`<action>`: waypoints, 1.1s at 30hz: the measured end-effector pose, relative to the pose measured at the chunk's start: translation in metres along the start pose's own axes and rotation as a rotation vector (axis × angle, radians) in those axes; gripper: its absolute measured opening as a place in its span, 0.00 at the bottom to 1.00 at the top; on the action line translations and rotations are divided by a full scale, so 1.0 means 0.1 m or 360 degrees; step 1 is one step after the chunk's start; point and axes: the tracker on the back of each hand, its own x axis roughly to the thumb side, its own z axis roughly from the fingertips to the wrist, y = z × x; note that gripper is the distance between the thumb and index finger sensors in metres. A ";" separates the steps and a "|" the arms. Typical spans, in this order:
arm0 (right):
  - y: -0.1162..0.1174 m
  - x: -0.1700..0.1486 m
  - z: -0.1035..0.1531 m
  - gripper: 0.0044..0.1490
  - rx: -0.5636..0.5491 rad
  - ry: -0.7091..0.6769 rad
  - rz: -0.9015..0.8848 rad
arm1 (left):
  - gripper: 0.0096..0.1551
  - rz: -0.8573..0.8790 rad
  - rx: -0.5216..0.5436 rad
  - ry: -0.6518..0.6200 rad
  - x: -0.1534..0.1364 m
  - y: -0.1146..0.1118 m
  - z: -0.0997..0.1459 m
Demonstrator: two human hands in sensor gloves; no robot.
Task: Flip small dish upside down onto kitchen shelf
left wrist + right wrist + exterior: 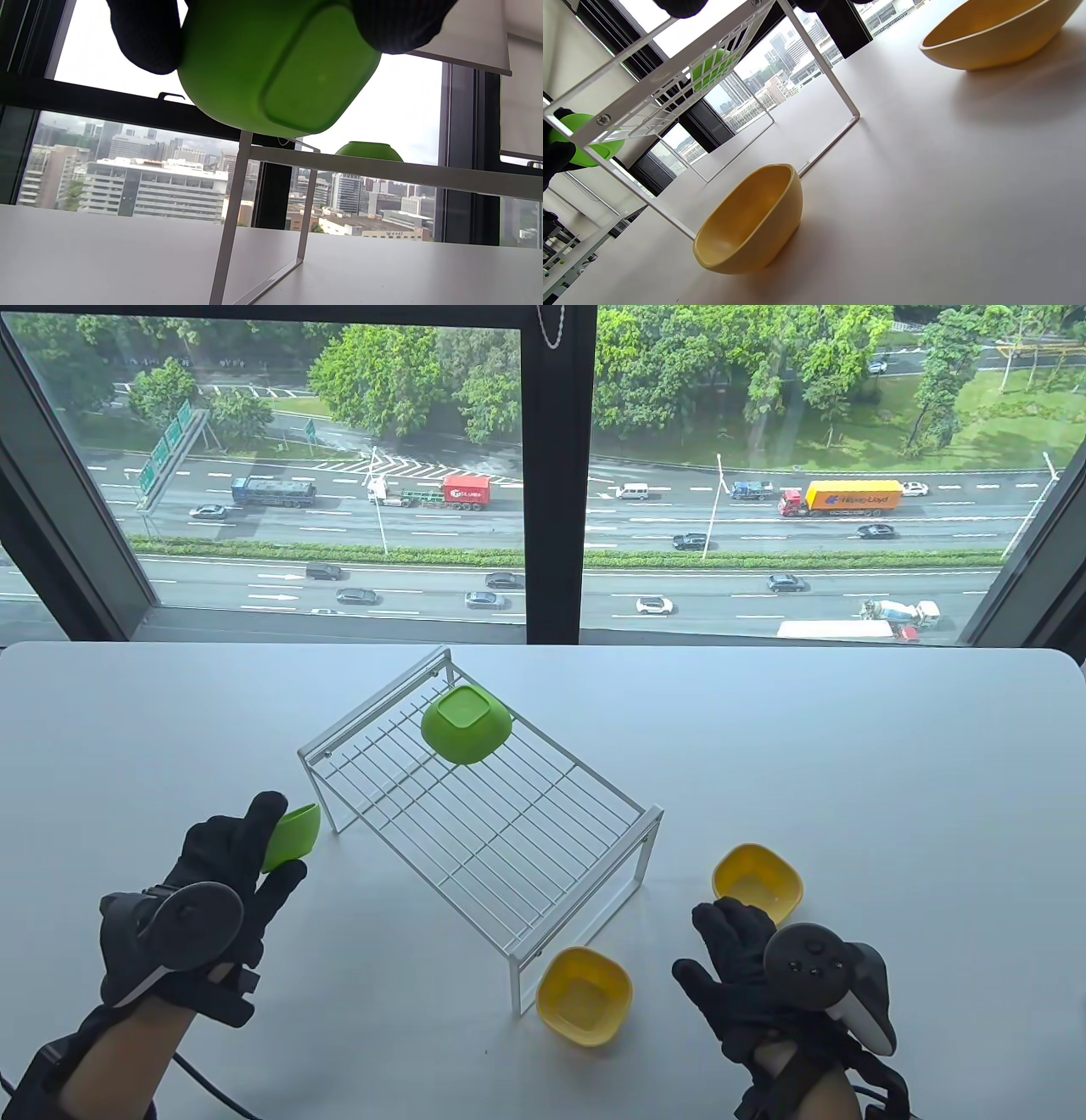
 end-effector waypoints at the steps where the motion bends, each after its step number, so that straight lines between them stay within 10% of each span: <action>1: 0.00 0.00 0.00 0.53 0.0000 -0.0001 0.0000 | 0.48 0.0003 -0.0001 0.0002 0.00 0.00 0.00; 33: -0.01 0.00 0.01 0.53 -0.0004 -0.0019 -0.0005 | 0.49 0.0051 0.0023 -0.0221 0.48 0.23 -0.36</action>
